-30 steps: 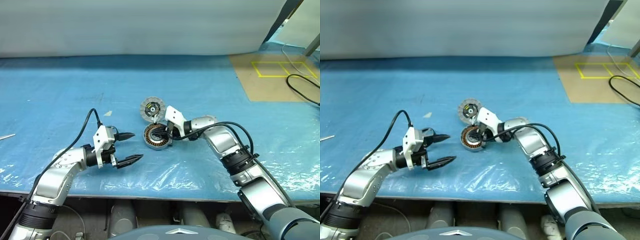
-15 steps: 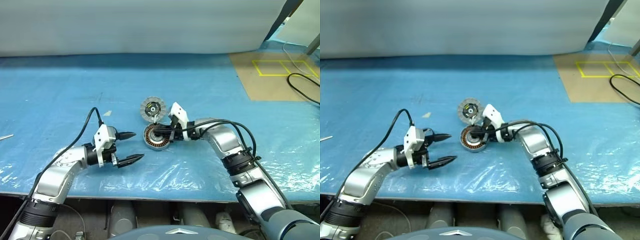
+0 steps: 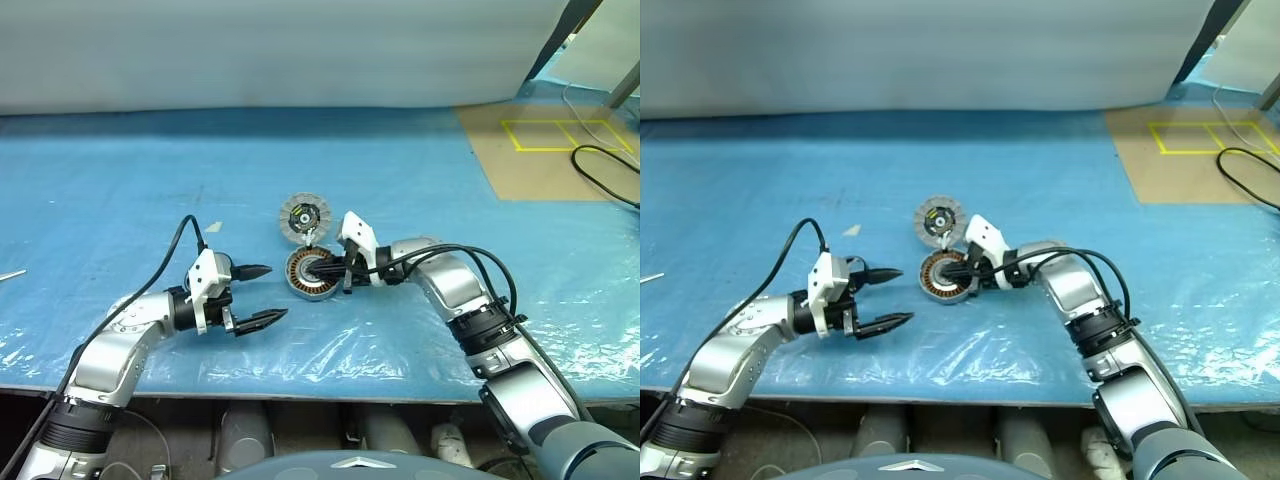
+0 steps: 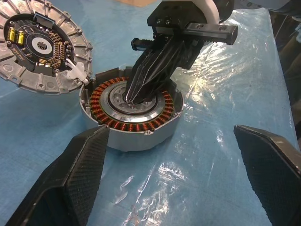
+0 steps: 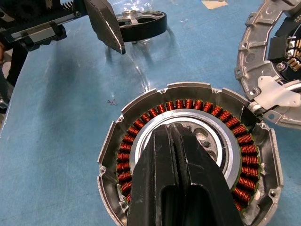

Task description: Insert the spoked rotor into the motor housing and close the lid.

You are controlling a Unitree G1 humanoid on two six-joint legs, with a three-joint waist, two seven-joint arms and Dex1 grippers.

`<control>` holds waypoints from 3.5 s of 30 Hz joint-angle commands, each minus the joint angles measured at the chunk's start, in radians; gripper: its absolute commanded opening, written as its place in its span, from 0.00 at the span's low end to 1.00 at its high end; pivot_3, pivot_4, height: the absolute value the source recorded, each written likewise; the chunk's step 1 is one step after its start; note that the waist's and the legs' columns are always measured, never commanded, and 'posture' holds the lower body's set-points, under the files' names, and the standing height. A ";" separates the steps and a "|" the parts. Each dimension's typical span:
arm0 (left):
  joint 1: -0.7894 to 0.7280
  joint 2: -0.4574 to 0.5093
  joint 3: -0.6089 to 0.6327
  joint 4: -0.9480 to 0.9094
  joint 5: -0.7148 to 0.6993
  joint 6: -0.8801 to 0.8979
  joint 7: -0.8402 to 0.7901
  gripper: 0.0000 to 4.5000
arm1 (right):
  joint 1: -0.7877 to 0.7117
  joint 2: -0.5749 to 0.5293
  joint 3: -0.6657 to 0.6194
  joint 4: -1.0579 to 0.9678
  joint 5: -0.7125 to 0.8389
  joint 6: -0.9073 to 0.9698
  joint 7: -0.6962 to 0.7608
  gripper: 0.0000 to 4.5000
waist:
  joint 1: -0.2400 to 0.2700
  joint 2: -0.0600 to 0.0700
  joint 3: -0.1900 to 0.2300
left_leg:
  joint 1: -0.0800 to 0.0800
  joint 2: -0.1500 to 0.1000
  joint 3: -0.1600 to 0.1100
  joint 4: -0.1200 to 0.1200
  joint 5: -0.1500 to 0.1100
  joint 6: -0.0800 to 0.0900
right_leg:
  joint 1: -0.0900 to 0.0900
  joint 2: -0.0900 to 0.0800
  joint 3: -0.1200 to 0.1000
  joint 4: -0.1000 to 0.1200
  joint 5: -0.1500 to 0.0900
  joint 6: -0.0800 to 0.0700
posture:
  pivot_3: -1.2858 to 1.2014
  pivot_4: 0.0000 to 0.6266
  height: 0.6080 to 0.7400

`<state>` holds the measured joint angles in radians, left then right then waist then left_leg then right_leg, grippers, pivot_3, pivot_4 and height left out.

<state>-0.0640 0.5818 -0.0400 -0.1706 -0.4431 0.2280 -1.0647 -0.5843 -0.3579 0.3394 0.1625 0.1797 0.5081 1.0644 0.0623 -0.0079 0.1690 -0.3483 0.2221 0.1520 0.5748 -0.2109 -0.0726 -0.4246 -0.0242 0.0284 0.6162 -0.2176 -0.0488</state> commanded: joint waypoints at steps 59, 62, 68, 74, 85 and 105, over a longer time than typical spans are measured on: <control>-0.680 0.336 -0.264 0.703 0.327 -0.161 -0.523 1.00 | 0.279 -0.235 -0.196 -0.553 0.284 0.200 -0.113 0.01 | 0.032 0.000 0.001 | -0.002 -0.001 -0.001 0.000 0.000 -0.002 | 0.000 0.000 -0.001 0.000 0.000 0.001 | 0.52 0.24 1.00; -0.687 0.338 -0.256 0.714 0.335 -0.160 -0.537 1.00 | 0.272 -0.238 -0.194 -0.545 0.285 0.198 -0.111 0.01 | 0.033 0.000 0.001 | -0.002 -0.001 -0.001 0.000 0.000 -0.002 | 0.000 0.000 -0.001 0.000 0.000 0.001 | 0.52 0.24 1.00; -0.707 0.286 -0.234 0.763 0.344 -0.142 -0.503 1.00 | 0.276 -0.237 -0.184 -0.536 0.276 0.190 -0.117 0.01 | 0.034 0.000 0.001 | -0.002 -0.001 -0.001 0.000 0.000 -0.002 | 0.000 0.000 -0.001 0.001 0.000 0.001 | 0.52 0.24 1.00; -0.721 0.241 -0.220 0.808 0.362 -0.172 -0.475 1.00 | 0.288 -0.246 -0.180 -0.547 0.276 0.195 -0.132 0.01 | 0.034 0.000 0.001 | -0.002 -0.001 -0.002 0.001 0.000 -0.002 | 0.000 0.000 -0.001 0.001 0.001 0.002 | 0.52 0.24 1.00; -0.752 0.231 -0.235 0.881 0.424 -0.218 -0.511 1.00 | 0.303 -0.257 -0.183 -0.556 0.278 0.199 -0.161 0.01 | 0.034 -0.001 0.001 | -0.002 -0.001 -0.002 0.001 0.000 -0.002 | 0.000 -0.001 -0.001 0.001 0.002 0.004 | 0.52 0.24 1.00; -0.756 0.214 -0.206 0.853 0.409 -0.199 -0.542 1.00 | 0.301 -0.262 -0.172 -0.544 0.273 0.198 -0.170 0.01 | 0.034 -0.001 0.001 | -0.002 -0.001 -0.002 0.001 0.000 -0.002 | 0.000 -0.001 -0.001 0.001 0.001 0.001 | 0.52 0.24 1.00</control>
<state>-0.8011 0.7883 -0.2784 0.7011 -0.0182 0.0301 -1.5989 -0.2840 -0.6139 0.1708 -0.3552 0.4474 0.7157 0.8907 0.0964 -0.0084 0.1697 -0.3503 0.2211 0.1500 0.5755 -0.2113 -0.0744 -0.4248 -0.0248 0.0276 0.6168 -0.2170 -0.0473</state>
